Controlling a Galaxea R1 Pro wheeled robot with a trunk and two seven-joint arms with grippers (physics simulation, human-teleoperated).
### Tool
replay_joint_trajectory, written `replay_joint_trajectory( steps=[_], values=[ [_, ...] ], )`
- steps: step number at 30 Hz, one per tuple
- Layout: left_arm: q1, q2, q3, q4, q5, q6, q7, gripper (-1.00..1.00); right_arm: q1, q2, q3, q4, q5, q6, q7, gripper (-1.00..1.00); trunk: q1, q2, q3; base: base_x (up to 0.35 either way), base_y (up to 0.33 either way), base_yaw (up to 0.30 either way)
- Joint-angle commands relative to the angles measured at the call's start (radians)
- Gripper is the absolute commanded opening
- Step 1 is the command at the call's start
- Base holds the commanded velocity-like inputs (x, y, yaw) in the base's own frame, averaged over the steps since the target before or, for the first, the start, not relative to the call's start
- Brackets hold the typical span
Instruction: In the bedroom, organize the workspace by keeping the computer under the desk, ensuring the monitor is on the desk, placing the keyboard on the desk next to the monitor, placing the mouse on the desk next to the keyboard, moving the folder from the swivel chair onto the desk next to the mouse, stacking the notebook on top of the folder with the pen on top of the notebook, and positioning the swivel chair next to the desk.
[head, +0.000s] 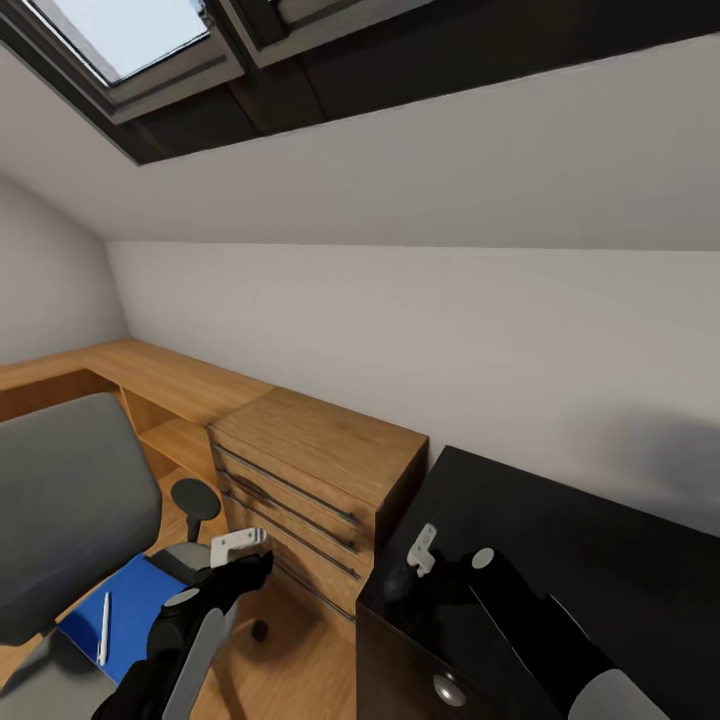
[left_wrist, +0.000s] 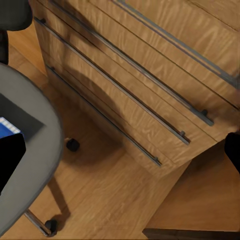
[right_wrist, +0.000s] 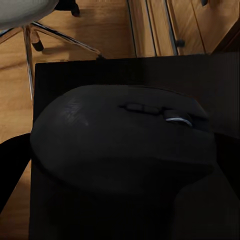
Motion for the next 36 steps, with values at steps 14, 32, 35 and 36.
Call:
replay_joint_trajectory(
  steps=[14,32,35,36],
  values=[
    [-0.002,0.000,0.000,-0.033,0.012,0.004,0.009,1.00,-0.001,-0.001,0.001,0.000,0.009,-0.046,0.005,-1.00,0.000,-0.001,-0.001,0.077,0.028,0.000],
    [-0.002,0.000,0.001,-0.033,0.012,0.004,0.009,1.00,-0.001,-0.004,0.001,0.000,0.009,-0.048,0.007,1.00,0.000,-0.001,-0.001,0.000,0.000,0.000],
    [-0.002,0.000,0.001,-0.033,0.012,0.004,0.009,1.00,-0.001,-0.004,0.000,-0.001,0.009,-0.048,0.007,1.00,0.000,-0.001,-0.001,0.000,0.000,0.000],
    [-0.002,0.000,0.001,-0.033,0.012,0.004,0.009,1.00,-0.001,-0.004,0.000,-0.001,0.009,-0.048,0.007,1.00,0.000,-0.001,-0.001,0.000,0.000,0.000]
  ],
)
